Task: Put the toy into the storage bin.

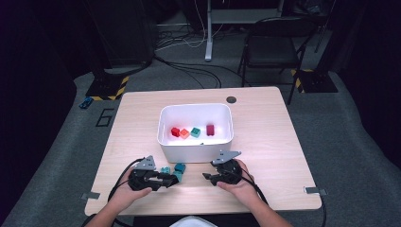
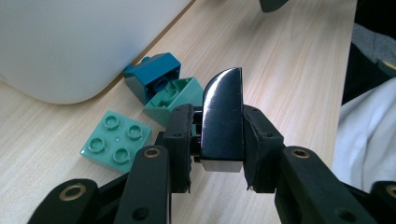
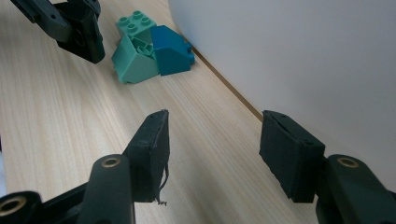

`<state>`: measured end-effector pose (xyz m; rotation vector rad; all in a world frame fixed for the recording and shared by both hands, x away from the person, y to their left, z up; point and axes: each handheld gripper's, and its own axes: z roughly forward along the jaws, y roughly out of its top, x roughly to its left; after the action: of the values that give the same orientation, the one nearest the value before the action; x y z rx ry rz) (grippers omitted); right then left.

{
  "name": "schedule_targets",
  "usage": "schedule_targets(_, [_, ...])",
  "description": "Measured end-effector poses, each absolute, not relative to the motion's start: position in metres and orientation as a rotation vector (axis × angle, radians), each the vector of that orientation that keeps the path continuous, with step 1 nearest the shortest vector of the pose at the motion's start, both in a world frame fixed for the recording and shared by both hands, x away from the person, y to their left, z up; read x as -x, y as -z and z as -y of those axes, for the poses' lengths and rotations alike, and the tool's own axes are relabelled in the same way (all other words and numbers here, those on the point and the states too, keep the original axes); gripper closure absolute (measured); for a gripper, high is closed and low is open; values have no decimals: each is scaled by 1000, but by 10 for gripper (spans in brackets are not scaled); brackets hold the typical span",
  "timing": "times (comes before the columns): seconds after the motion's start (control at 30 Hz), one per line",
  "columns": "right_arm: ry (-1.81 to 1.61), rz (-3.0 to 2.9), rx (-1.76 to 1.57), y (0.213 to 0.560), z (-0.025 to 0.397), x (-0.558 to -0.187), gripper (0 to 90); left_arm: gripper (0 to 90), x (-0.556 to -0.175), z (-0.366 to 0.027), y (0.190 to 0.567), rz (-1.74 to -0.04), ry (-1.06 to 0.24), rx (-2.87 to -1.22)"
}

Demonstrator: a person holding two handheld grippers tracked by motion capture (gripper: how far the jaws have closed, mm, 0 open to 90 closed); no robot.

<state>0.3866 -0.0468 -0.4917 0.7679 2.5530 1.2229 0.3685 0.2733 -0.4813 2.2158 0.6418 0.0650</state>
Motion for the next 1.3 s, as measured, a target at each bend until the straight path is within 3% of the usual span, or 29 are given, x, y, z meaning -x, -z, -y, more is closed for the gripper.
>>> schedule_targets(1.3, [-1204,-2573,-782,498,46,-388,422,663,-407,-272,341,-643,-209,-2093])
